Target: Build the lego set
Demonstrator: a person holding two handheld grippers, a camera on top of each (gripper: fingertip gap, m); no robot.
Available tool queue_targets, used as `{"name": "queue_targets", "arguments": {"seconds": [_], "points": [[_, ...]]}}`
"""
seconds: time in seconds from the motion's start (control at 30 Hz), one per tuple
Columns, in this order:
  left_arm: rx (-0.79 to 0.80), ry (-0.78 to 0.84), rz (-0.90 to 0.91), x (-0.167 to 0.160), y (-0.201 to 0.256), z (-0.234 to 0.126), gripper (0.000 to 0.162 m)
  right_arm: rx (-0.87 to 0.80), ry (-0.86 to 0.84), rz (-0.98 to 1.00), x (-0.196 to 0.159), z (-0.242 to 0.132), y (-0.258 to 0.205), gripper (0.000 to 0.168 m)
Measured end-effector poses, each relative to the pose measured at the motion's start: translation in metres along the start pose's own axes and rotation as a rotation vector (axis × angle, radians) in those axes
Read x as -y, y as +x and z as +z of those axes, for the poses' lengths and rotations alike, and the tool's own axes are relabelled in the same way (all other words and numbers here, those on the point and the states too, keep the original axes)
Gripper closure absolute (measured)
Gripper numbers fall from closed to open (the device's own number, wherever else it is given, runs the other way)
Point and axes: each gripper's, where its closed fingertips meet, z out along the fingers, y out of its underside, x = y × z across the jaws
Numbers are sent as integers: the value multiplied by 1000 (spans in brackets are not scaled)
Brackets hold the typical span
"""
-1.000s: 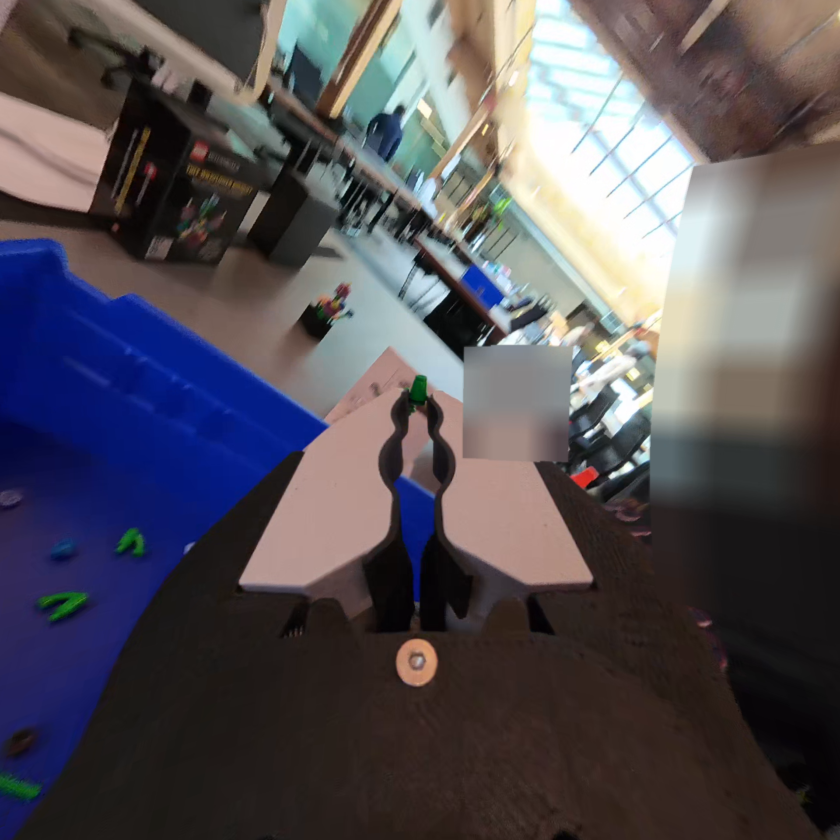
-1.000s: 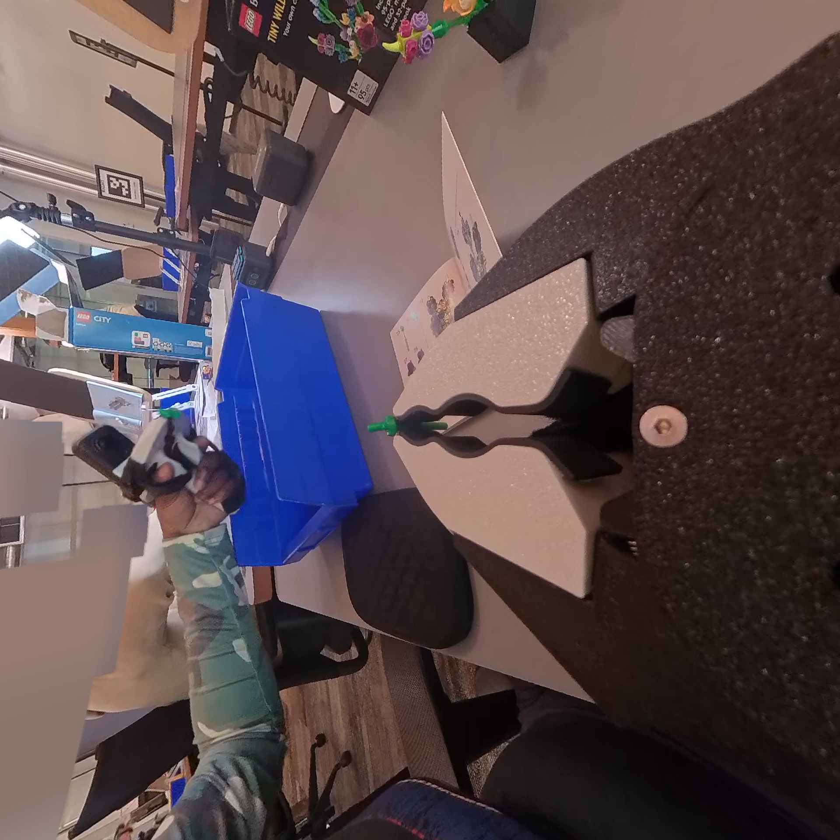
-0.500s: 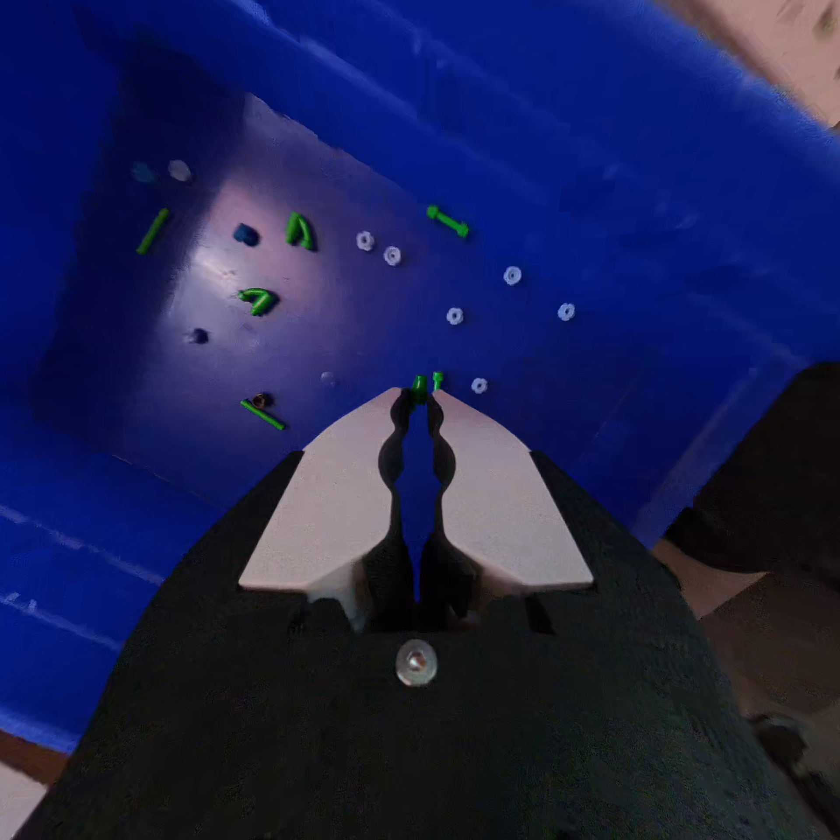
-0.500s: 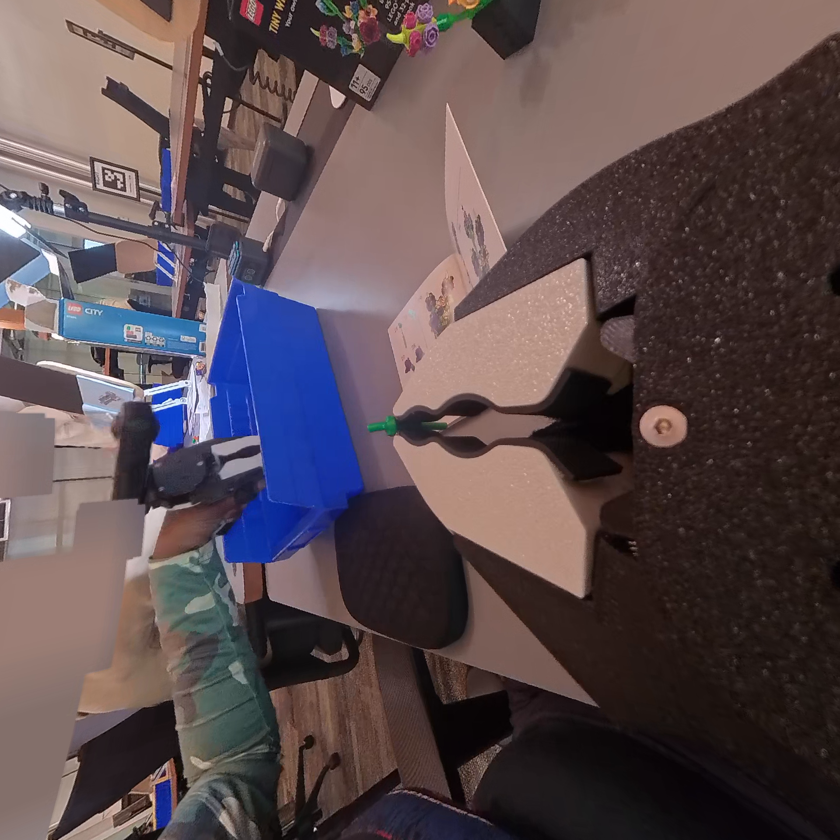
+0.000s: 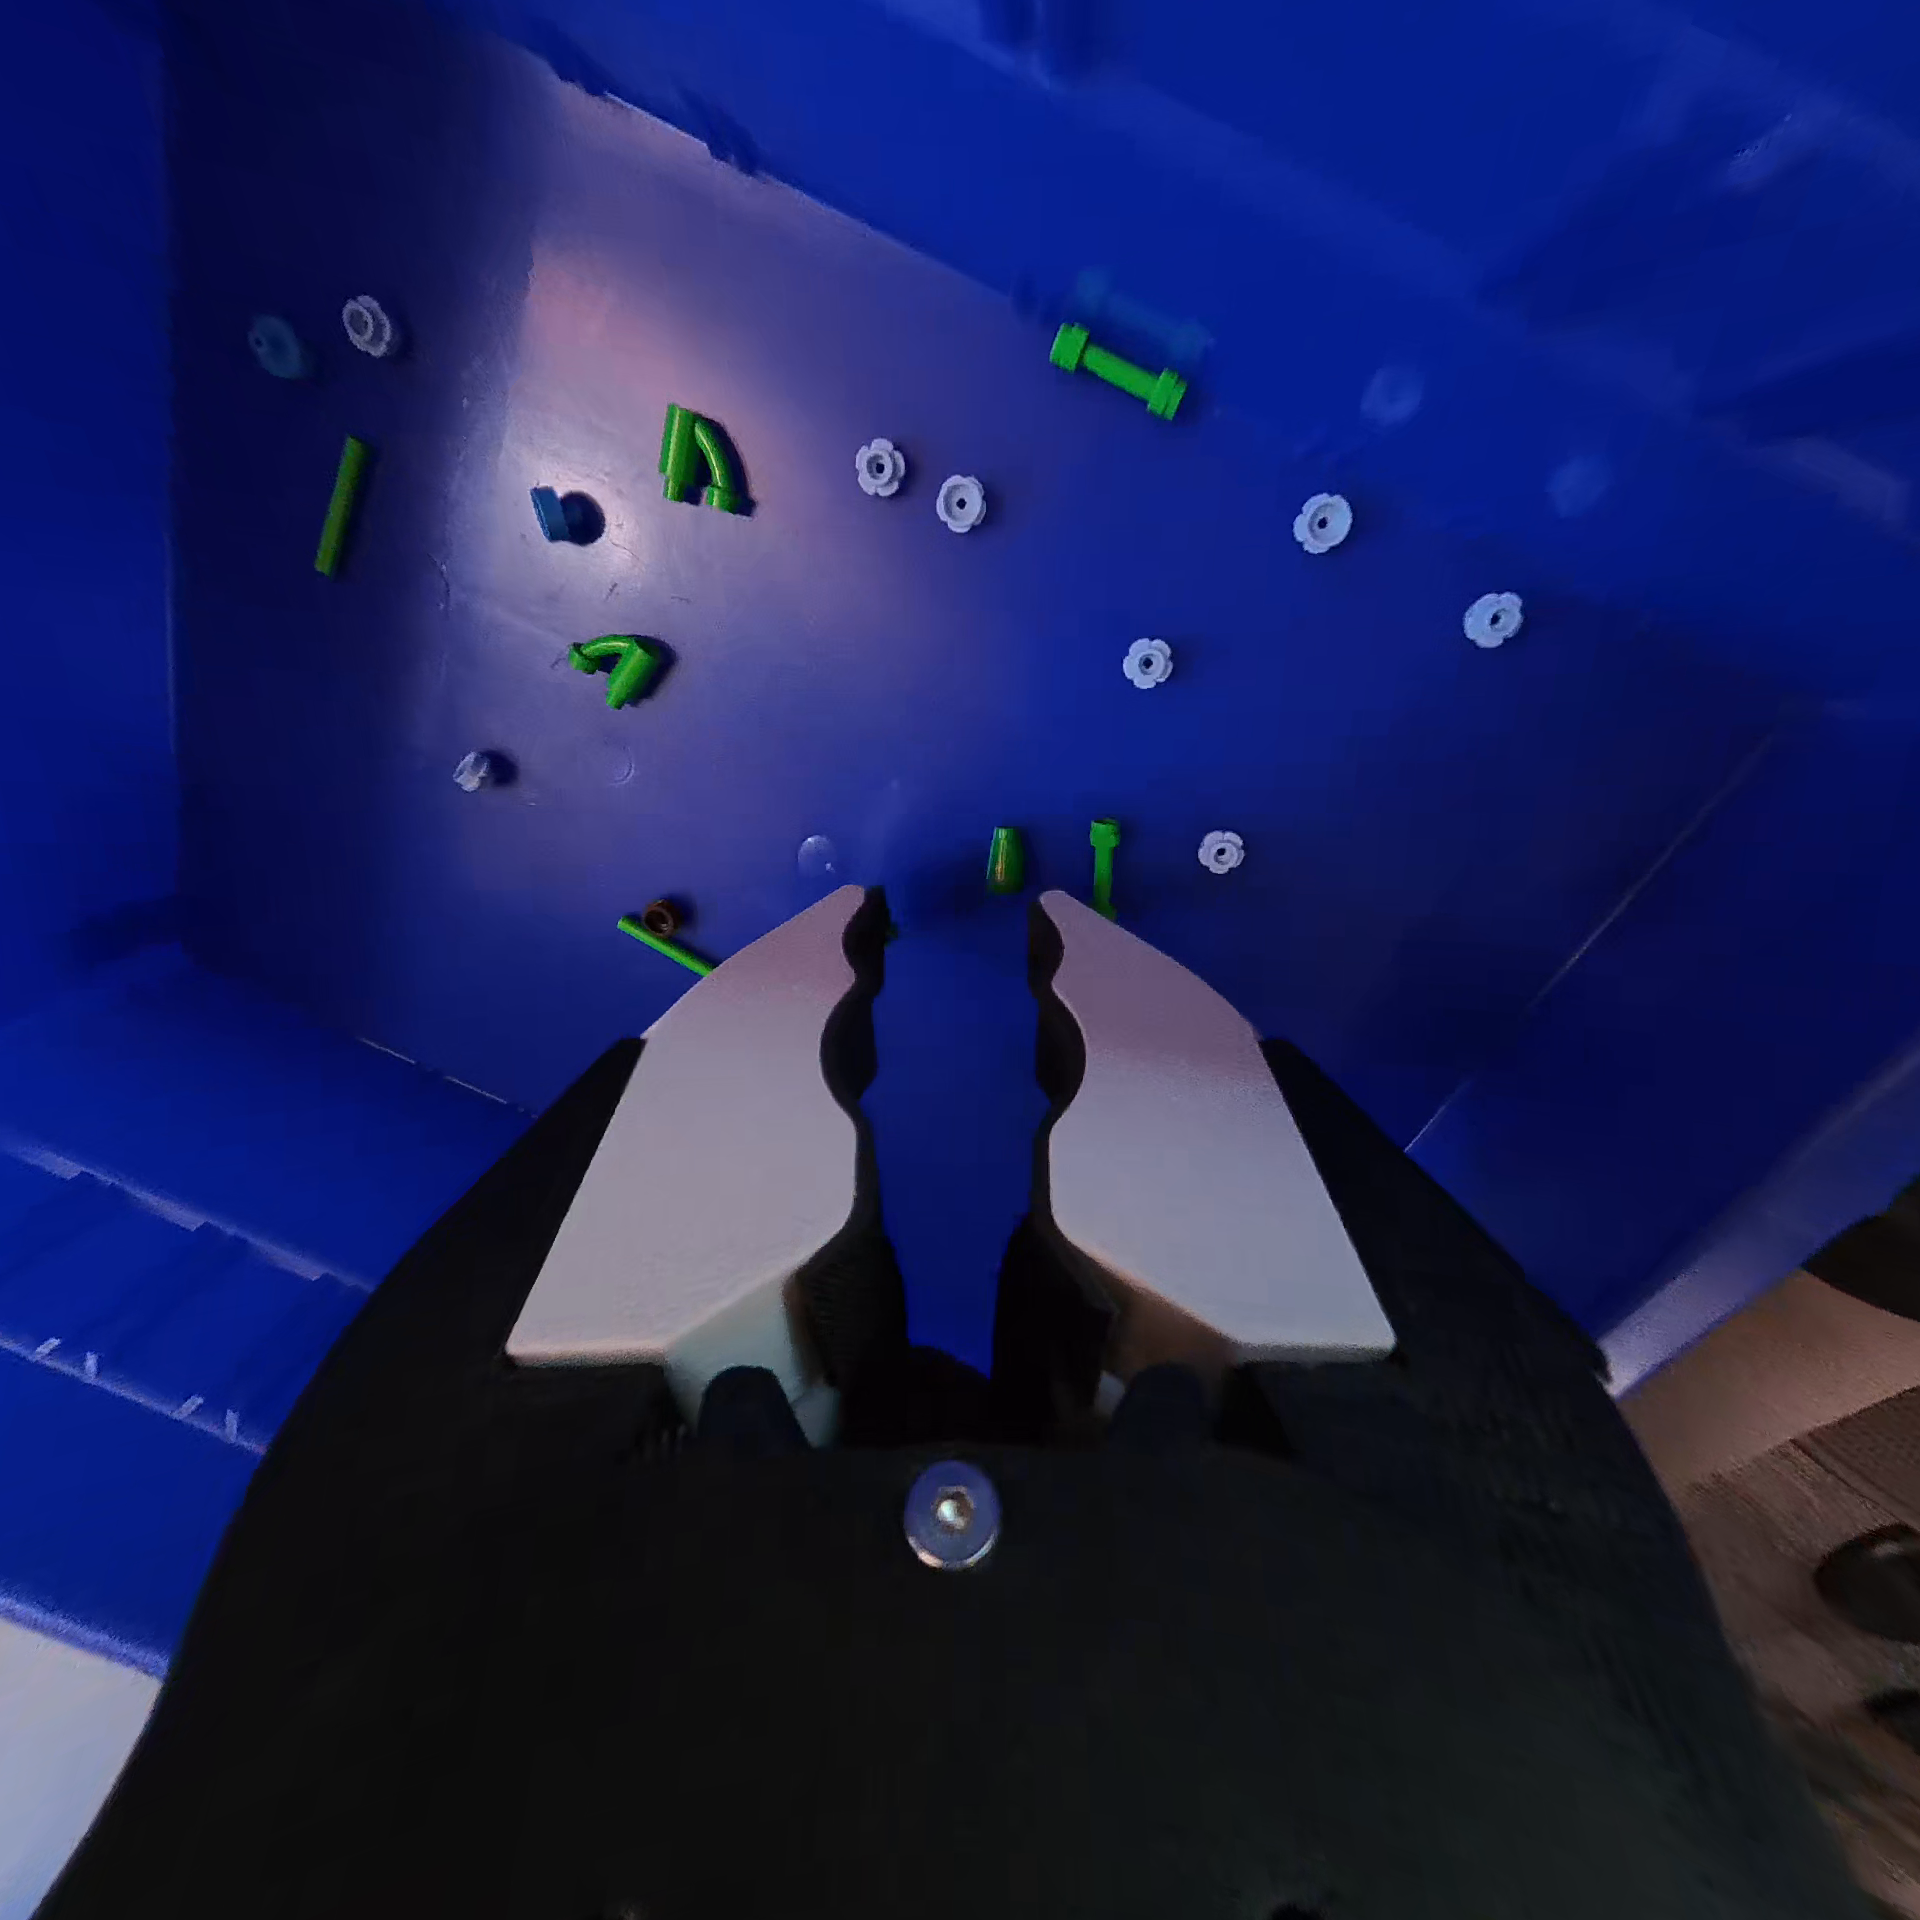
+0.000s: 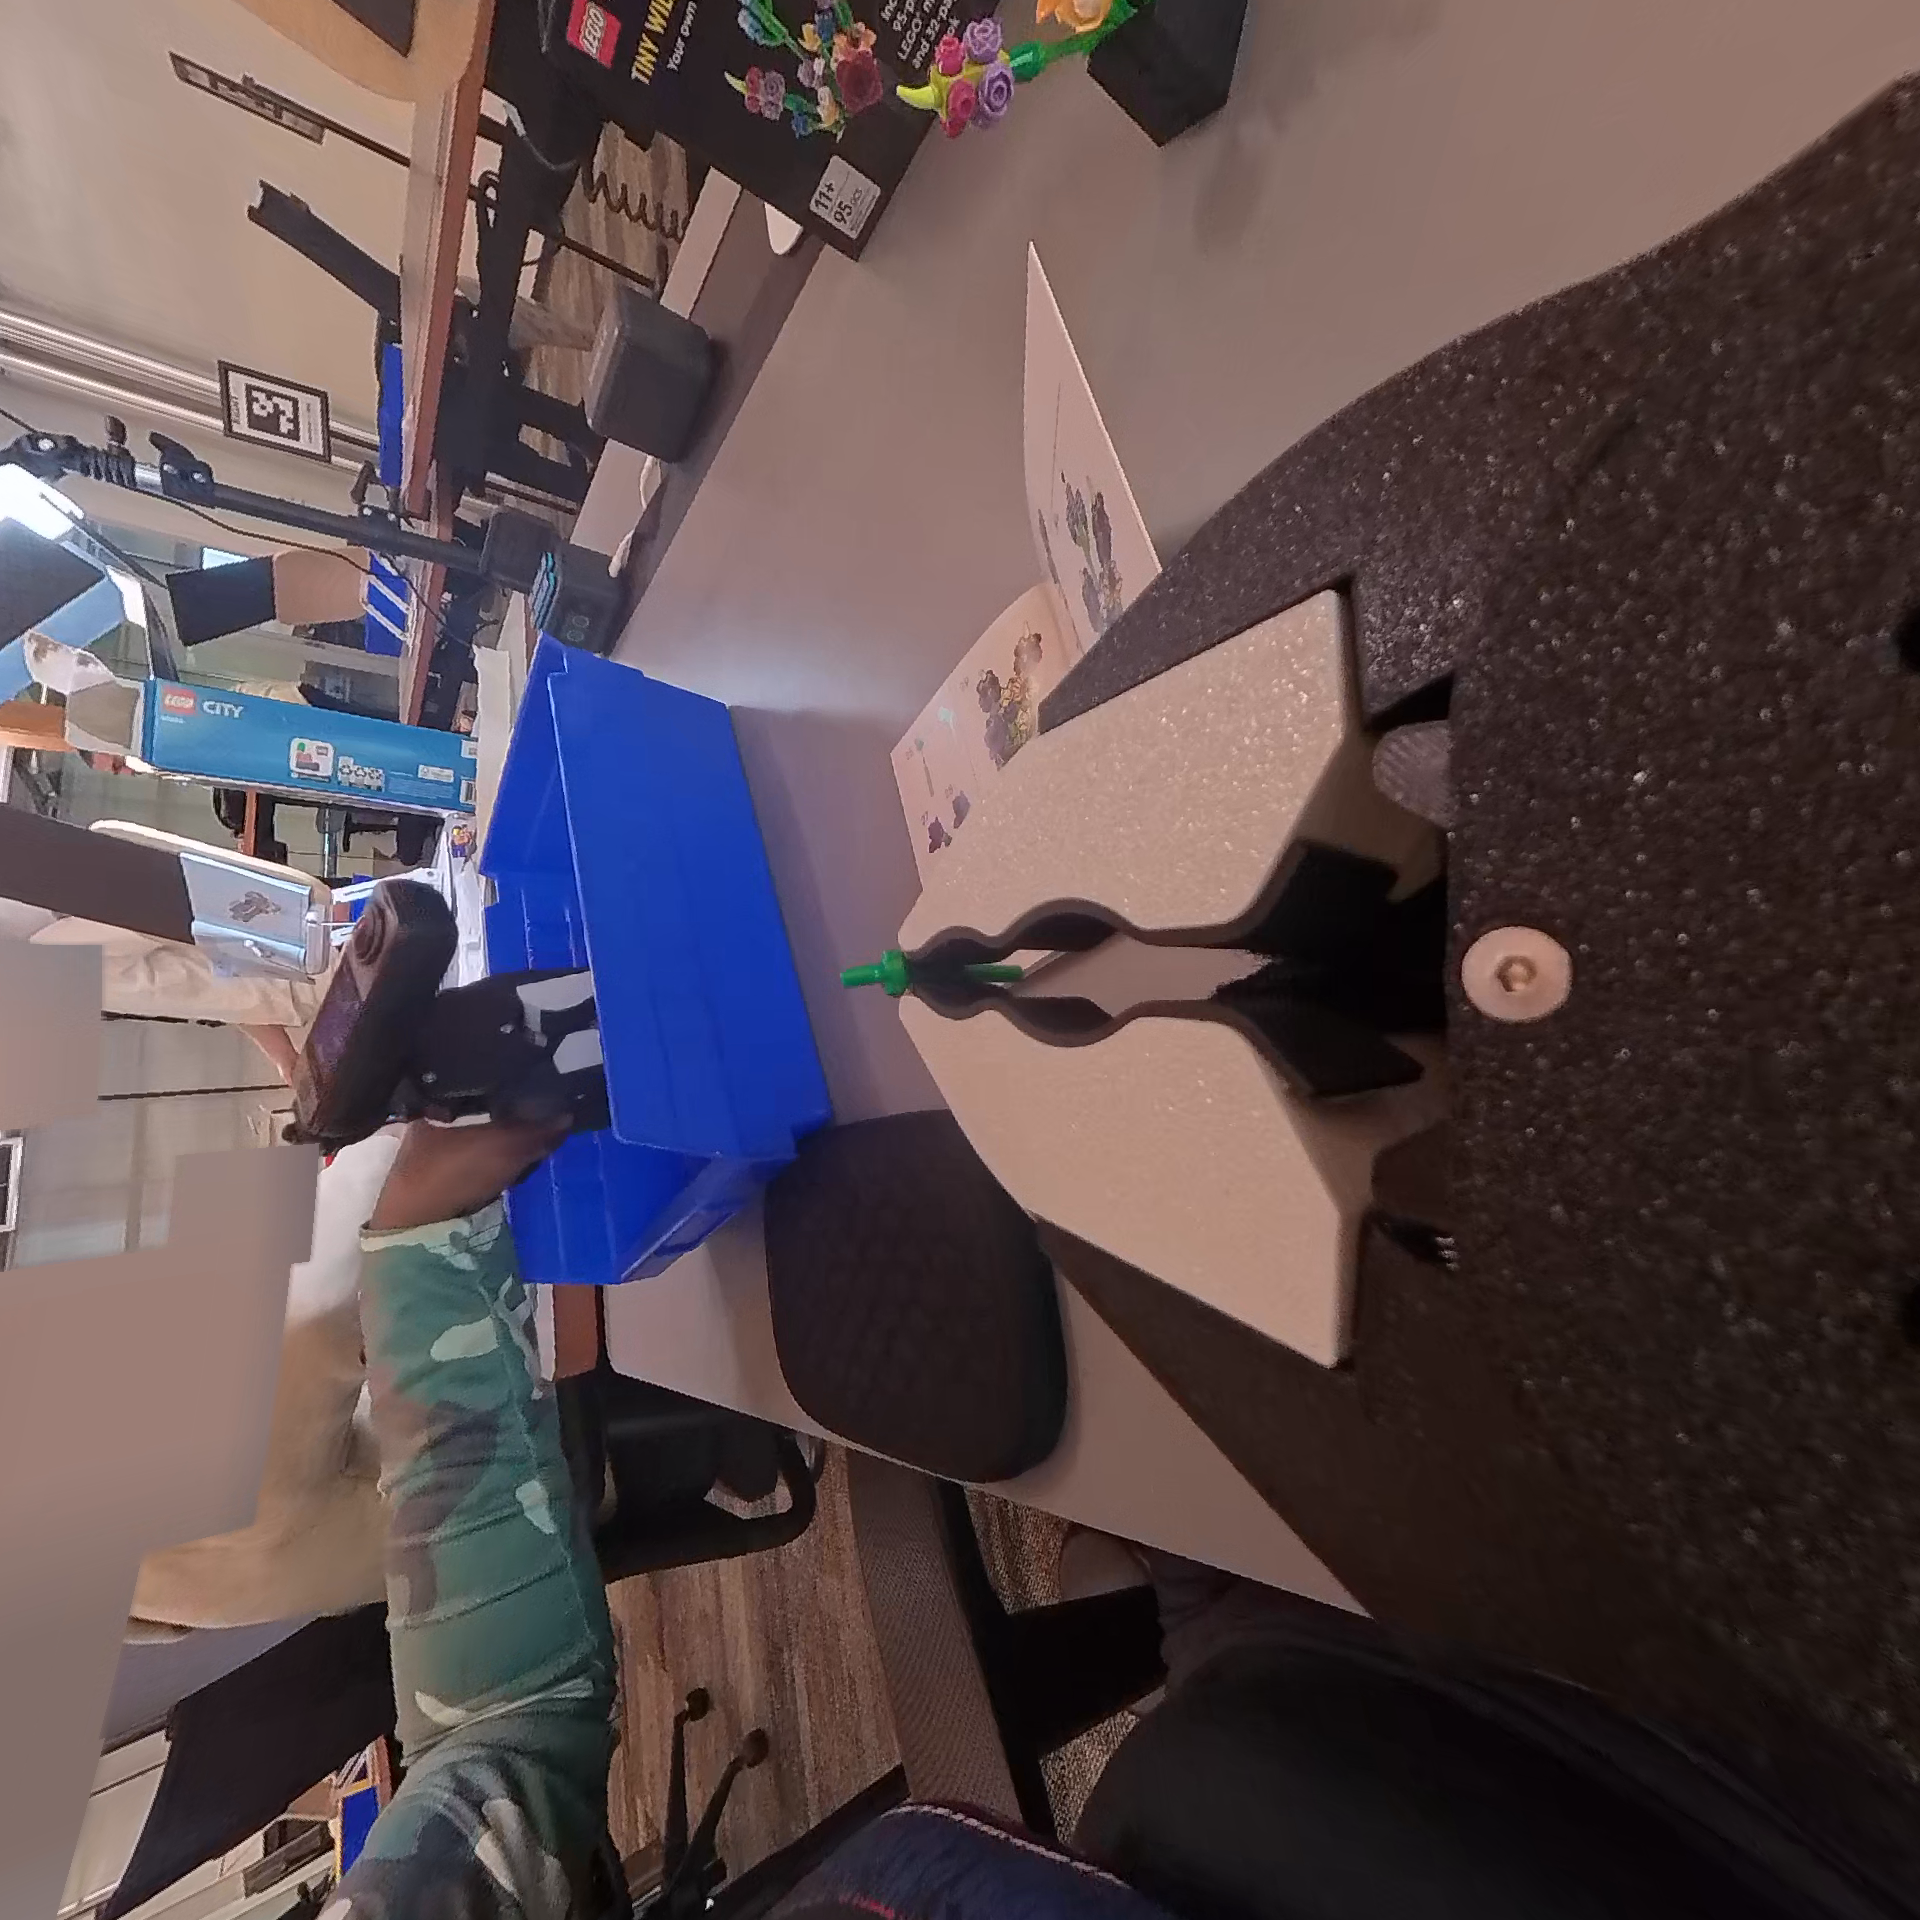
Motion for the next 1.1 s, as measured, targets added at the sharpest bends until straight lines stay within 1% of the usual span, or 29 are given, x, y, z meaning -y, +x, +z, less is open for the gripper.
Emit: {"name": "queue_targets", "arguments": {"seconds": [0.13,0.23,0.3,0.33,0.37,0.4,0.43,0.5,0.53,0.6,0.67,0.7,0.73,0.83,0.9,1.0,1.07,1.1], "points": [[-9,59,40,3,1,-9,134,0,-5,3,-1,0,0,166],[-74,138,79,10,11,-14,142,-2,-8,7,-2,1,1,165],[-99,144,59,10,13,-13,142,-2,-11,8,-3,1,1,165],[-62,108,44,5,7,-10,139,-3,-12,8,-3,1,2,166],[9,43,38,-4,-5,-7,130,-2,-14,9,-4,1,2,165],[56,-8,37,-11,-12,-6,117,-1,-16,9,-4,2,1,165],[53,-14,23,-11,-13,-6,106,0,-18,10,-4,2,1,165],[-34,79,-65,3,-5,-8,105,2,-18,12,-5,2,1,166],[-68,105,-140,6,-4,-9,104,2,-17,13,-4,2,1,166],[-111,68,-243,2,-5,-8,98,1,-16,16,-4,2,2,165],[-150,61,-283,2,-2,-4,98,-1,-8,13,-3,1,1,166],[-173,31,-297,-1,1,-2,98,0,0,13,-1,0,1,166],[-200,-7,-294,-5,6,1,96,3,7,15,0,0,1,166],[-221,-37,-273,-3,8,-1,96,15,21,23,2,0,0,166],[-176,-25,-258,0,2,-2,96,19,15,23,1,1,-1,166],[-43,90,-216,15,-14,-11,96,11,7,14,0,1,-1,166],[58,119,-196,19,-27,-16,99,5,12,13,1,1,0,166],[65,133,-158,21,-26,-19,100,3,15,15,1,1,0,166]]}}
